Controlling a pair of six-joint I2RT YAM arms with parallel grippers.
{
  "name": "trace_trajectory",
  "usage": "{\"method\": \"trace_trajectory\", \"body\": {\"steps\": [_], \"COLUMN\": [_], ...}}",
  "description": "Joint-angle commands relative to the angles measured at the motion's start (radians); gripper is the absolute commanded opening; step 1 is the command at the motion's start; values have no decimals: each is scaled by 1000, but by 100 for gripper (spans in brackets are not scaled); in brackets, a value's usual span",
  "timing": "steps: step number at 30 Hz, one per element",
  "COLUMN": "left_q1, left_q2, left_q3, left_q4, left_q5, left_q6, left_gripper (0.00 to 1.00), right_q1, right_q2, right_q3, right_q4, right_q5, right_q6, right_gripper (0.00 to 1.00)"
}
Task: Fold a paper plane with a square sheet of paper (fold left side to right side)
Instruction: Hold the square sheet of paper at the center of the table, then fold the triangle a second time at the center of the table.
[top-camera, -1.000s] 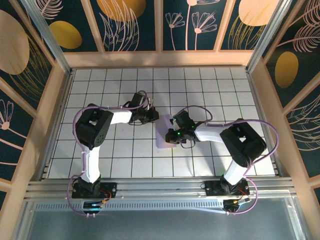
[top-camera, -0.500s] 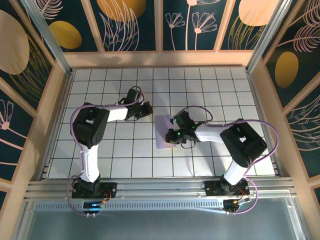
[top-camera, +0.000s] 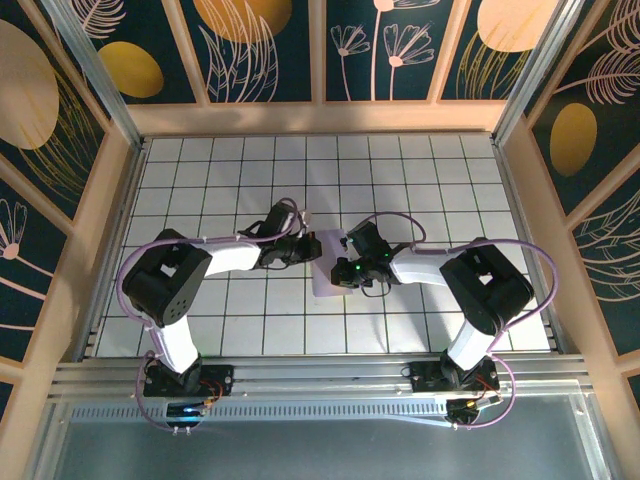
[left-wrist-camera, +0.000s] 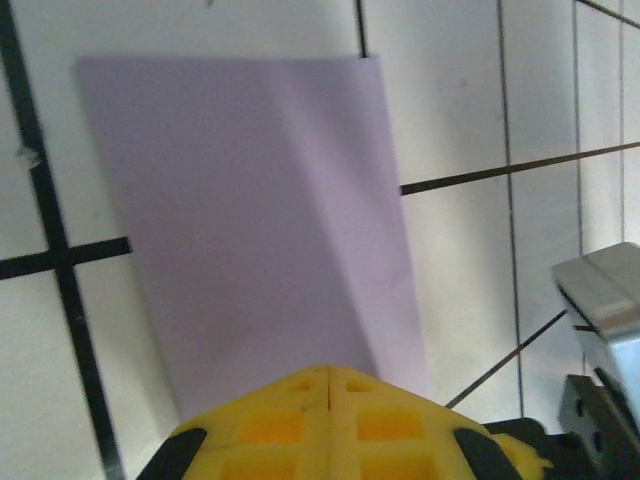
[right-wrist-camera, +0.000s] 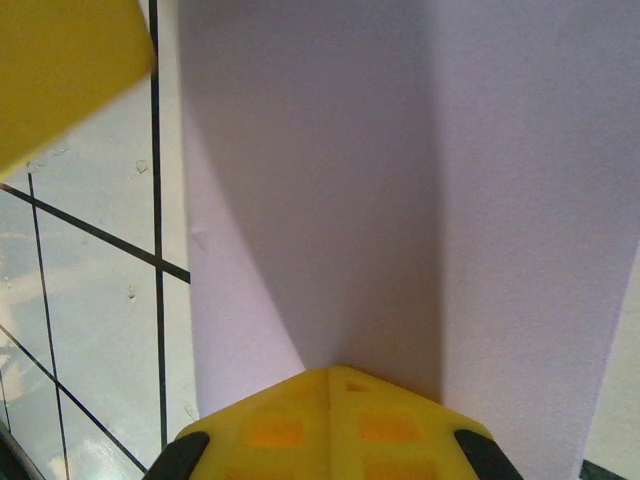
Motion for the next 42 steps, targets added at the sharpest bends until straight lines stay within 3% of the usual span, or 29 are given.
{"method": "trace_trajectory", "body": {"steps": [1,13,21,27,30,42], "left_q1": [4,-3,-5,-6,-8,-8], "left_q2": [27,82,88,96,100,97], "left_q3": [-7,-1,-20,-13,-13,-12], "left_q4": [12,-43,-40,-36,-34,-39], "left_q5": [-16,-37,-34,-20,-19,-22], "left_q6": [-37,-18,-9,-2,-2,-2], "left_gripper": [0,0,0,0,0,0], "right_q1": [6,7,-35,-142,-143,-144], "right_q2": [30,3,-126,-220,-254,-219], "right_q3": [-48,-9,62,-31,-83,-177], "right_q4": [-133,-121,-186,-229,-210,-85], "right_q5": [39,-3,6,-41,-91,-200], "right_q6": [9,22,7,-30,-20,47], "right_gripper": [0,0,22,33,39,40]}}
